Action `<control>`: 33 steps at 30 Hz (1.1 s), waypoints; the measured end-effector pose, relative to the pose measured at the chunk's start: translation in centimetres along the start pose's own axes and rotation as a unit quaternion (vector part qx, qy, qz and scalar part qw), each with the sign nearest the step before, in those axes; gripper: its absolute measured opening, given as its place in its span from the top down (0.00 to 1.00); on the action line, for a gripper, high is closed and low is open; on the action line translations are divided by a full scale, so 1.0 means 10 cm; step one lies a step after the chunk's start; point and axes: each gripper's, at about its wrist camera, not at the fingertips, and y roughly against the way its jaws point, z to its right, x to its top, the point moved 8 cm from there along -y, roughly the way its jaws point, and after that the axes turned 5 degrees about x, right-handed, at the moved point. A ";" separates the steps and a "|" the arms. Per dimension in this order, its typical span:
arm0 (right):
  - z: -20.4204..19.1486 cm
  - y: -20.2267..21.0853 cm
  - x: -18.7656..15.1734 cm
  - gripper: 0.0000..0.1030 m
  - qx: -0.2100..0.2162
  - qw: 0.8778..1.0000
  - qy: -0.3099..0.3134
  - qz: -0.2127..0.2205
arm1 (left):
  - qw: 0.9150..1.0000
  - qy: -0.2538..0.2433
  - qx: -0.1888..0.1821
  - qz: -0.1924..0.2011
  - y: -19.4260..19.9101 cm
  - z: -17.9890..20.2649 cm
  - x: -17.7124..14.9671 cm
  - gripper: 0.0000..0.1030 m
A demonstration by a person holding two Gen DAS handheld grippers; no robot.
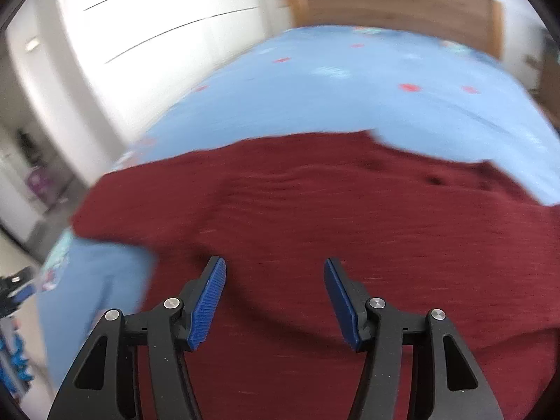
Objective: Fold small clothes
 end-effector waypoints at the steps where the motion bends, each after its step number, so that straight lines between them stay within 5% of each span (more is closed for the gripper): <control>1: 0.15 0.03 0.00 0.40 -0.024 1.000 -0.005 0.004 | 1.000 0.001 0.000 0.003 0.00 -0.01 0.01 0.01; 5: 0.69 0.14 -0.07 0.40 -0.089 0.995 -0.041 0.009 | 1.000 0.003 -0.003 -0.002 -0.04 -0.02 0.01 0.01; 10: 0.95 0.04 -0.29 0.40 -0.106 0.992 -0.063 -0.016 | 1.000 -0.004 -0.003 -0.024 -0.12 -0.01 -0.04 0.01; 23: 0.21 0.00 -0.23 0.36 -0.066 0.998 0.010 -0.003 | 0.999 -0.005 -0.001 -0.032 -0.18 -0.03 -0.08 0.01; 33: 0.18 -0.23 -0.22 0.36 -0.083 0.996 0.023 -0.020 | 0.999 0.022 -0.009 -0.040 -0.26 -0.16 -0.06 0.01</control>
